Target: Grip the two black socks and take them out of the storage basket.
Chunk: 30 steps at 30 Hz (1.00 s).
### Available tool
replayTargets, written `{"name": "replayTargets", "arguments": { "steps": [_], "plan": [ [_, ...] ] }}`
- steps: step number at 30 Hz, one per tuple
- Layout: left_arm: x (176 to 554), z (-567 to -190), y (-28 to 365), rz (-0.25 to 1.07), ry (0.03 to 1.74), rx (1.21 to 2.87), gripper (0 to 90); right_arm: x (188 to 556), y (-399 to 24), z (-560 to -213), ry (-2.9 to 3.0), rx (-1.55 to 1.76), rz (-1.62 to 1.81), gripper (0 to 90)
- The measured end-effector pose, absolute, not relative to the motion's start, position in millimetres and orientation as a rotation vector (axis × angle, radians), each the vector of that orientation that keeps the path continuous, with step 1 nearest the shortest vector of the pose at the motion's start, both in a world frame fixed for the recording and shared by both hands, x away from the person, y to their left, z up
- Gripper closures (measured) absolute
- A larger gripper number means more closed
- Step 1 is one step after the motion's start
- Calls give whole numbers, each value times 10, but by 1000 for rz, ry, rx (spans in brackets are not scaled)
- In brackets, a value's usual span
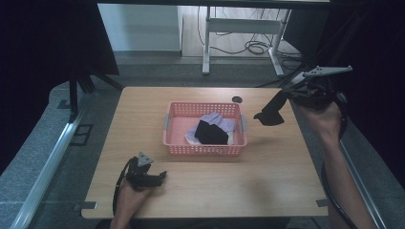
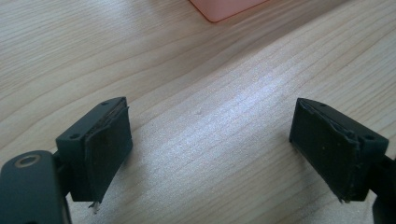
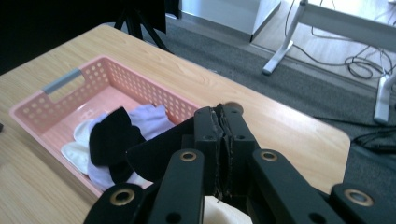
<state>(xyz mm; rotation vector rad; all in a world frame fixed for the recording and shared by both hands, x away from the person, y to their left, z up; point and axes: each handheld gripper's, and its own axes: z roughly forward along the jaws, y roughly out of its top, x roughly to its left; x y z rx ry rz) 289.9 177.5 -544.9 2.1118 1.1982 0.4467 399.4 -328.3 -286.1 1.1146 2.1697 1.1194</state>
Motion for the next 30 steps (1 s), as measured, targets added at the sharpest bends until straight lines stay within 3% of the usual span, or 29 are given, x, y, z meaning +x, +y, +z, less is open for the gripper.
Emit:
{"name": "replayTargets", "arguments": {
  "steps": [30],
  "plan": [
    [2895,-5449,1775,443,1202,2112,128,3941,-3495,-4276,2273,1328,1049,853]
  ]
}}
